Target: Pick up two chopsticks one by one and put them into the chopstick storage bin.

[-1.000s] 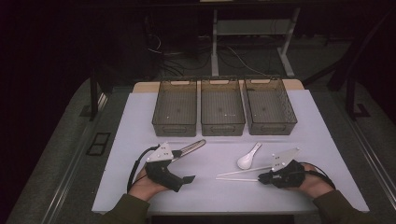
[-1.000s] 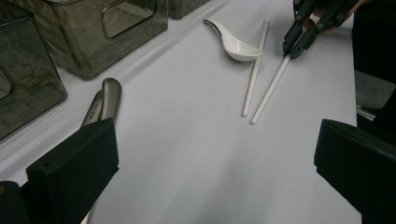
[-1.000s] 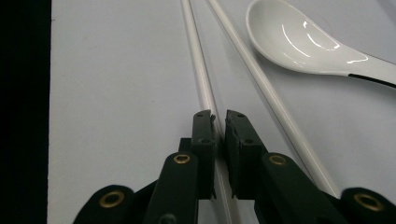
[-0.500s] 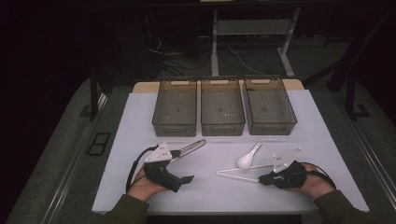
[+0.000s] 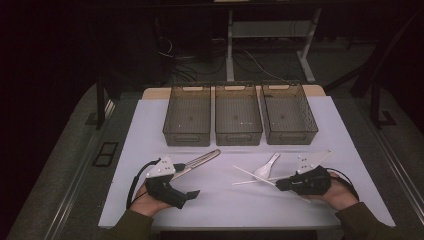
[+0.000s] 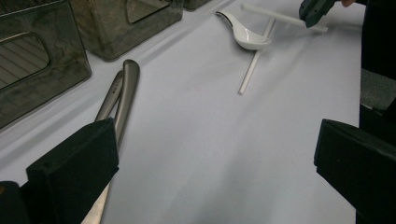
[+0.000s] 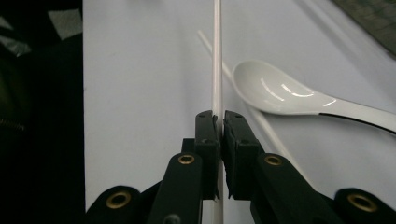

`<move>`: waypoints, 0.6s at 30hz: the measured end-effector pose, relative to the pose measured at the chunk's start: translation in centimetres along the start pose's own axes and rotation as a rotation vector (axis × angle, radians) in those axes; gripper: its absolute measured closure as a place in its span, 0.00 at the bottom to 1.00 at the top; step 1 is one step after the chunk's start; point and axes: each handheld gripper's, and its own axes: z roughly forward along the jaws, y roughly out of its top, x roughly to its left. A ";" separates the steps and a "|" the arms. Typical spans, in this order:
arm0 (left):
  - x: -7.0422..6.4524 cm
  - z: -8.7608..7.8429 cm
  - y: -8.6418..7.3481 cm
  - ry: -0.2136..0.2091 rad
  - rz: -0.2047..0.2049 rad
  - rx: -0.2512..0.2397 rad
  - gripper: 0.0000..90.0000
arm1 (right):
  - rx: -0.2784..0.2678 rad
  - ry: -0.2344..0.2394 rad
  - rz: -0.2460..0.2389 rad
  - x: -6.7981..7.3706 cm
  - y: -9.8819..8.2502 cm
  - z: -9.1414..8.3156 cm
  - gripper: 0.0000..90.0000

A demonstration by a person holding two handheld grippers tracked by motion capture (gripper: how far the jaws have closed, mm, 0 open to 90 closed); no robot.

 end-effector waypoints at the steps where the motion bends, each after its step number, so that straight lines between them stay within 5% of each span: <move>1: -0.1 0.0 0.0 0.001 -0.002 0.003 0.00 | -0.008 -0.003 0.006 -0.1 0.1 -0.1 0.94; 18: -0.7 0.4 0.0 -0.017 0.011 0.002 0.00 | -0.062 -0.067 0.120 -1.0 3.4 0.3 0.94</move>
